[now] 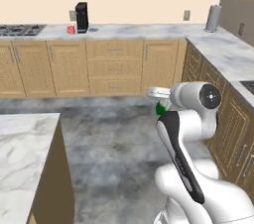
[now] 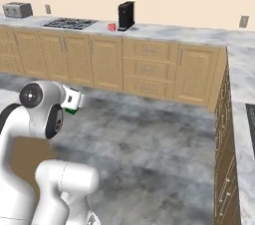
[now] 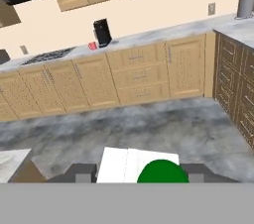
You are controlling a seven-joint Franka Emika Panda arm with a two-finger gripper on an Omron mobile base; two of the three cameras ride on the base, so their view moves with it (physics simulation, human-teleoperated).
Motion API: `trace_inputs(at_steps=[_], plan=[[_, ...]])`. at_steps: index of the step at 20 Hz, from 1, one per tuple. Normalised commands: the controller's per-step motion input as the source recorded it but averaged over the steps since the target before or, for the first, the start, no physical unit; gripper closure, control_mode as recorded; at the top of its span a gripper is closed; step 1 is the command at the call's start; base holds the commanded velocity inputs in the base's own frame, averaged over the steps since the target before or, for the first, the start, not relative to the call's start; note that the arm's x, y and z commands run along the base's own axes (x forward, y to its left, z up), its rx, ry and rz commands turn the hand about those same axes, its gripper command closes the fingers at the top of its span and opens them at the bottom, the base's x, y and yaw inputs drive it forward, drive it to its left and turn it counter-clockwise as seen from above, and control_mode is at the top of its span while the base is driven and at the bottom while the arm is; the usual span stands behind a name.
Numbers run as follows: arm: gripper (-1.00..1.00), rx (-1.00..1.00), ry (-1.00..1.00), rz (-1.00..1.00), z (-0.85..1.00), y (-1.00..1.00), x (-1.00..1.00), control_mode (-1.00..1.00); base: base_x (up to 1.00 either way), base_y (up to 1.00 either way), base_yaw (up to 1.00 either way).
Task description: Take a sugar cube from the saucer and place it inside the coffee. Then, grab milk from the fridge and place it next to the coffee on the counter to sweeten the coffee.
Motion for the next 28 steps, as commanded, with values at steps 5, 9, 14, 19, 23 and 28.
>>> trace_inputs(at_steps=[5, 9, 14, 19, 23, 28], plan=[[1.0, 0.0, 0.0, 0.0, 0.0, 0.0, 0.0, 1.0, 1.0, -0.36, 0.27], [1.0, 0.0, 0.0, 0.0, 0.0, 0.0, 0.0, 1.0, 1.0, -0.41, 0.25], [1.0, 0.0, 0.0, 0.0, 0.0, 0.0, 0.0, 1.0, 1.0, -0.42, 0.24], [1.0, 0.0, 0.0, 0.0, 0.0, 0.0, 0.0, 1.0, 1.0, -0.33, 0.2], [1.0, 0.0, 0.0, 0.0, 0.0, 0.0, 0.0, 1.0, 1.0, -0.28, 0.19], [1.0, 0.0, 0.0, 0.0, 0.0, 0.0, 0.0, 1.0, 1.0, -0.17, 0.16]])
